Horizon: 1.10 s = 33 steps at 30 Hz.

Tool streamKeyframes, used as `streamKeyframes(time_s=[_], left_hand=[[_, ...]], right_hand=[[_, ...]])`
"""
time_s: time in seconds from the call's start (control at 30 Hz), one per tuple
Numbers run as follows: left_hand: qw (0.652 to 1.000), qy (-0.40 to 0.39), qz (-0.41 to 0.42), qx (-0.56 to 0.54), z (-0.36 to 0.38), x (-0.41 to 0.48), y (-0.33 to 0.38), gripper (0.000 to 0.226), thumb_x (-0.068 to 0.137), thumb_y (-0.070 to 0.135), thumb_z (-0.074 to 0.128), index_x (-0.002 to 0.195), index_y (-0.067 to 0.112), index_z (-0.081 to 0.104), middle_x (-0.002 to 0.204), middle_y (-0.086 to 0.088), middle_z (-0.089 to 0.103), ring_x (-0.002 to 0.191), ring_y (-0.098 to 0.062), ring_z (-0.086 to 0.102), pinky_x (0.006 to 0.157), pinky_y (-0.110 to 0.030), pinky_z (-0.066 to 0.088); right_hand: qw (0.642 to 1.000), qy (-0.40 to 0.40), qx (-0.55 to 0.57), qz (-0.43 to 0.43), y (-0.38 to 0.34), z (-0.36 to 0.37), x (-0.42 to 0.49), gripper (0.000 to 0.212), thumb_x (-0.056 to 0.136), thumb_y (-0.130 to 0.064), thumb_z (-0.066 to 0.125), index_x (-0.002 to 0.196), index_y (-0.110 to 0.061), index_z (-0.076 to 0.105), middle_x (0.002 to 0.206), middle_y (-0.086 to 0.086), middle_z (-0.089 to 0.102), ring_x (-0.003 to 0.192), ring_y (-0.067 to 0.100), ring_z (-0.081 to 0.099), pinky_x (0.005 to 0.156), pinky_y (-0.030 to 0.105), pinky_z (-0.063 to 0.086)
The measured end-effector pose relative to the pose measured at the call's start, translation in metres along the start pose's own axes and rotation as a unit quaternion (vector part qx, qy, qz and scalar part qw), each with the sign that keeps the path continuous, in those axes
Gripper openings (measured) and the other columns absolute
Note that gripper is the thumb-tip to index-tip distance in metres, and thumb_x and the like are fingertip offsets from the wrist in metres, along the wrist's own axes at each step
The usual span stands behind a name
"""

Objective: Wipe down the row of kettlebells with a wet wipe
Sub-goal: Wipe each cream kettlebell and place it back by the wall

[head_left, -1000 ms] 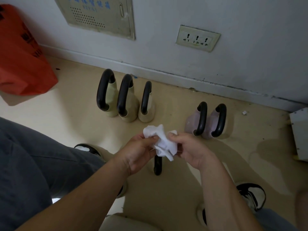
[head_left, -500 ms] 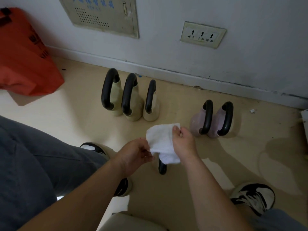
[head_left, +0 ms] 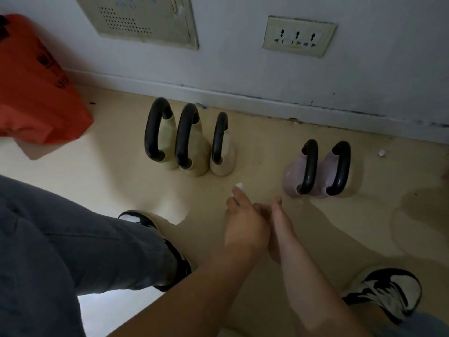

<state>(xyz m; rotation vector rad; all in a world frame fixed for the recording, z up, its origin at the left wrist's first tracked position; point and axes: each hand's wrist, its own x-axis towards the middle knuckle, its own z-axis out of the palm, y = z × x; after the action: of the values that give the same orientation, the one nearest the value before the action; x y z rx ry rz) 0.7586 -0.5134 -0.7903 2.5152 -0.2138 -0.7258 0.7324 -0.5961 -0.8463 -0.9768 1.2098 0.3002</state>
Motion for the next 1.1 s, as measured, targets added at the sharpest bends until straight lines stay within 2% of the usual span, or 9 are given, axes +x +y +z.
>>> streamKeyframes(time_s=[0.2, 0.4, 0.53, 0.63, 0.7, 0.8, 0.93, 1.0, 1.1], left_hand=[[0.992, 0.033, -0.104, -0.068, -0.001, 0.042, 0.012, 0.025, 0.104, 0.03, 0.037, 0.122, 0.015, 0.046, 0.116, -0.013, 0.06, 0.107, -0.031, 0.061, 0.087, -0.04, 0.05], [0.958, -0.21, -0.157, 0.118, -0.04, 0.096, 0.034, 0.038, 0.103, 0.018, 0.042, 0.136, 0.003, 0.054, 0.14, -0.016, 0.054, 0.129, -0.034, 0.052, 0.102, -0.042, 0.044], [0.97, -0.136, -0.052, 0.194, -0.02, 0.084, 0.022, 0.031, 0.099, 0.019, 0.044, 0.123, 0.008, 0.06, 0.125, -0.012, 0.063, 0.114, -0.032, 0.061, 0.085, -0.039, 0.049], [0.992, -0.002, 0.026, 0.122, 0.001, 0.044, -0.006, 0.033, 0.1, 0.026, 0.041, 0.132, 0.023, 0.042, 0.111, -0.007, 0.057, 0.089, -0.024, 0.06, 0.074, -0.036, 0.053], [0.991, 0.046, 0.073, 0.099, 0.01, 0.003, -0.027, 0.062, 0.1, 0.023, 0.046, 0.151, 0.033, 0.012, 0.117, -0.003, 0.048, 0.083, -0.015, 0.056, 0.072, -0.028, 0.053], [0.99, 0.064, 0.129, 0.004, 0.032, -0.038, -0.052, 0.085, 0.099, 0.012, 0.05, 0.151, 0.04, -0.012, 0.129, -0.008, 0.045, 0.097, -0.015, 0.056, 0.083, -0.028, 0.054], [0.986, 0.051, 0.121, 0.1, 0.03, -0.024, -0.06, 0.092, 0.1, 0.015, 0.045, 0.145, 0.037, -0.032, 0.124, -0.009, 0.049, 0.087, -0.013, 0.052, 0.078, -0.019, 0.047], [0.989, 0.022, 0.108, 0.1, 0.016, -0.017, -0.05, 0.084, 0.103, 0.021, 0.04, 0.151, 0.026, -0.028, 0.122, -0.009, 0.052, 0.085, -0.012, 0.048, 0.075, -0.02, 0.044], [0.998, -0.05, 0.0, -0.045, -0.005, 0.007, -0.018, 0.056, 0.105, 0.03, 0.037, 0.154, 0.028, 0.011, 0.117, 0.011, 0.062, 0.089, -0.006, 0.063, 0.076, -0.026, 0.049]], right_hand=[[0.997, -0.056, -0.02, 0.043, -0.003, -0.001, 0.0, 0.076, 0.102, -0.071, 0.021, 0.112, -0.021, 0.077, 0.117, 0.015, 0.076, 0.096, 0.026, 0.068, 0.071, 0.035, 0.05], [0.993, -0.095, 0.005, 0.068, -0.006, 0.004, -0.01, 0.072, 0.103, -0.068, 0.028, 0.14, -0.015, 0.061, 0.141, -0.002, 0.059, 0.141, 0.022, 0.047, 0.117, 0.053, 0.039], [0.99, -0.102, 0.033, 0.086, -0.005, 0.006, -0.008, 0.075, 0.101, -0.073, 0.024, 0.139, -0.02, 0.062, 0.145, -0.004, 0.06, 0.143, 0.021, 0.044, 0.117, 0.054, 0.038], [0.99, -0.109, 0.02, 0.092, -0.006, 0.001, -0.006, 0.081, 0.101, -0.073, 0.02, 0.131, -0.017, 0.07, 0.127, 0.004, 0.073, 0.123, 0.023, 0.062, 0.092, 0.043, 0.054], [0.988, -0.108, 0.032, 0.102, -0.01, -0.002, -0.008, 0.076, 0.102, -0.07, 0.023, 0.127, -0.016, 0.071, 0.119, 0.003, 0.075, 0.114, 0.022, 0.066, 0.078, 0.038, 0.057], [0.987, -0.117, 0.027, 0.105, -0.012, -0.003, -0.01, 0.073, 0.102, -0.07, 0.026, 0.126, -0.017, 0.069, 0.122, 0.003, 0.073, 0.115, 0.022, 0.066, 0.074, 0.039, 0.063], [0.988, -0.116, 0.008, 0.104, -0.009, -0.001, -0.006, 0.072, 0.101, -0.071, 0.025, 0.122, -0.021, 0.073, 0.122, 0.002, 0.073, 0.115, 0.02, 0.067, 0.075, 0.04, 0.064], [0.987, -0.119, 0.004, 0.104, -0.007, 0.0, -0.002, 0.075, 0.1, -0.074, 0.025, 0.122, -0.022, 0.074, 0.118, -0.003, 0.073, 0.114, 0.017, 0.065, 0.072, 0.037, 0.063], [0.988, -0.122, -0.006, 0.098, -0.005, -0.002, 0.0, 0.076, 0.101, -0.073, 0.023, 0.121, -0.02, 0.074, 0.109, -0.004, 0.075, 0.11, 0.017, 0.065, 0.075, 0.036, 0.058]])
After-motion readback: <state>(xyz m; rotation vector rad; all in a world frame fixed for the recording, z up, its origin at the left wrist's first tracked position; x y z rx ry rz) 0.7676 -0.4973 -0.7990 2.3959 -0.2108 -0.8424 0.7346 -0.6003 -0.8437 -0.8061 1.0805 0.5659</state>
